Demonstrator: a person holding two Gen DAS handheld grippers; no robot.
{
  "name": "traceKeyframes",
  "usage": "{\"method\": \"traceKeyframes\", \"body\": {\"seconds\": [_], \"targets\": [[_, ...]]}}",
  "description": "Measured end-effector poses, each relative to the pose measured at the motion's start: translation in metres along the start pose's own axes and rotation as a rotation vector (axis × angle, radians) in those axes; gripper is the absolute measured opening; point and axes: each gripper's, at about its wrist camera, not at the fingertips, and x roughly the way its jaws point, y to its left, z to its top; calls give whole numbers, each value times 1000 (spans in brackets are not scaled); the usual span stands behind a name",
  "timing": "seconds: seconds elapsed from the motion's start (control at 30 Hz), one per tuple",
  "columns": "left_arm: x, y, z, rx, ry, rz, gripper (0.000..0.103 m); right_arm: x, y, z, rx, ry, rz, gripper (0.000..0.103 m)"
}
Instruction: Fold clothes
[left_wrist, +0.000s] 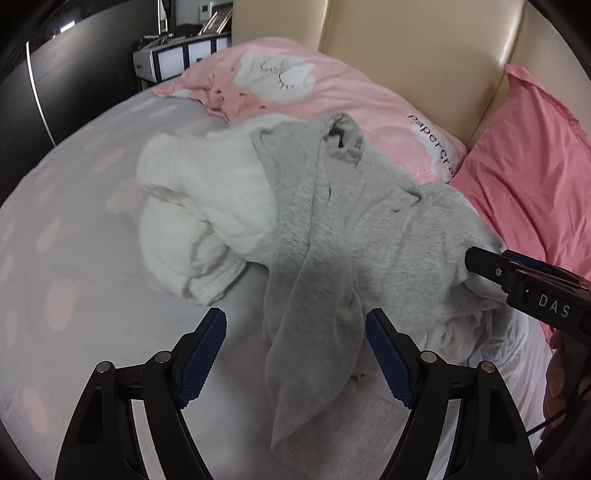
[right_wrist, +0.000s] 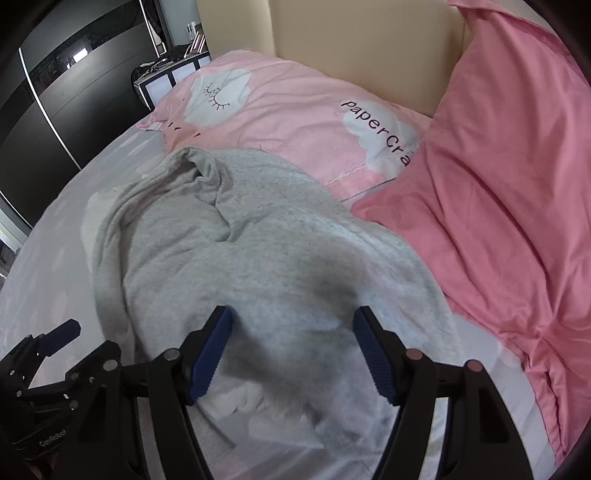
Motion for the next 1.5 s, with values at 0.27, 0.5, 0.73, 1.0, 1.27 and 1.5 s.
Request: {"method": "traceKeyframes", "body": {"seconds": [0.27,0.5,0.73,1.0,1.27,1.5], "targets": [[12,-3,10,-16,9,-39,9,-15,16,5,-94,-74,-20,5],[-71,14,25,-34,-155,64,8,-73,28,2,-121,-153,-2,4],[-196,56,27,-106,-372,190,8,-152,64,-3,-177,-252,85,3],[-349,145,-17,-211,-560,453,8,-252,140,-20,-280,-348,295,3],[-412,260,-127,-363,-485,746,8,-262,279,-119,-469,-177,611,3],[-355,343,-244,-578,-188,811,8,-186,342,-233,-559,175,667,4]]}}
